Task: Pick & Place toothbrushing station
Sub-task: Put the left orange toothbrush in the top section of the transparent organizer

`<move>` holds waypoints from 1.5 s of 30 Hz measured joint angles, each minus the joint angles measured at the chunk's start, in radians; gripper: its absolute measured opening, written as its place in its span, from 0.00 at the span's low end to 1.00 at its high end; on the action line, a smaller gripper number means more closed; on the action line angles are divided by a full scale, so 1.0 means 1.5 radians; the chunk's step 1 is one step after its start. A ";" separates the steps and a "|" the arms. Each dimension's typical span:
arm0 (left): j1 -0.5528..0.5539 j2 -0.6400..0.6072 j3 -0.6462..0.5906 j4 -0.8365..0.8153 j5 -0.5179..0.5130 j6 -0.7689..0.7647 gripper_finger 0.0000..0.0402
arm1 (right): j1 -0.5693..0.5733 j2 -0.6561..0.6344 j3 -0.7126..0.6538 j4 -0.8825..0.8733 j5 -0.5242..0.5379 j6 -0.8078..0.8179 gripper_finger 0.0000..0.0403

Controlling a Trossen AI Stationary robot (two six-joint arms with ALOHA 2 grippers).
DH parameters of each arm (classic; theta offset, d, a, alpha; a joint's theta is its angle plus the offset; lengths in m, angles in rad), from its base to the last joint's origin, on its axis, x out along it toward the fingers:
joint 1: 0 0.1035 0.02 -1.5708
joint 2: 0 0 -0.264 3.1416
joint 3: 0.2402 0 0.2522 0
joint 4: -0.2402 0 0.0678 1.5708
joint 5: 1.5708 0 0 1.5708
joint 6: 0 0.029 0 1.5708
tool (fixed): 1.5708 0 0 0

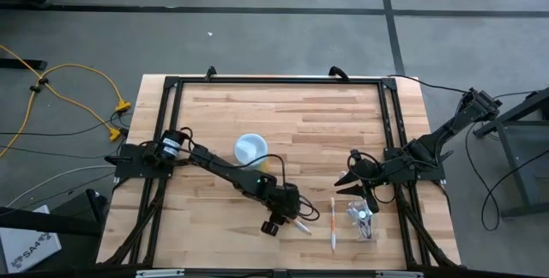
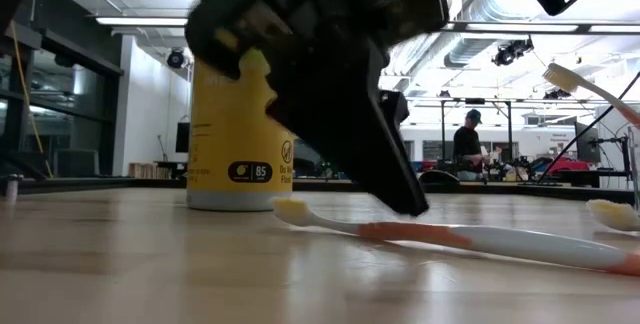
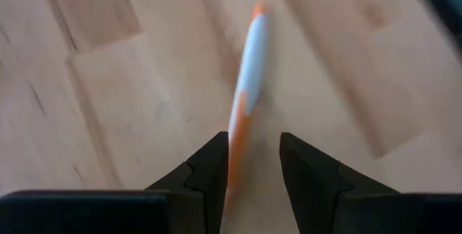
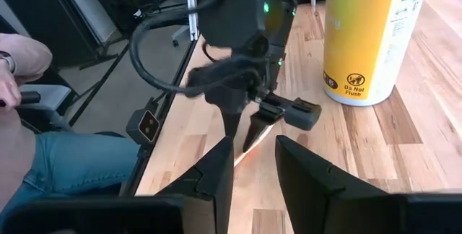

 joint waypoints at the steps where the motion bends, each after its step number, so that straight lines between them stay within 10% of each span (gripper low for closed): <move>1: 0.001 0.002 0.000 -0.002 -0.003 0.003 0.30 | 0.000 0.000 0.000 0.000 0.000 0.000 0.24; 32: -0.018 0.044 0.144 -0.189 -0.033 0.050 0.30 | 0.000 0.000 0.000 -0.003 -0.022 0.005 0.24; 45: -0.017 0.049 0.150 -0.187 -0.066 0.050 0.30 | 0.000 -0.001 0.000 -0.013 -0.142 0.035 0.24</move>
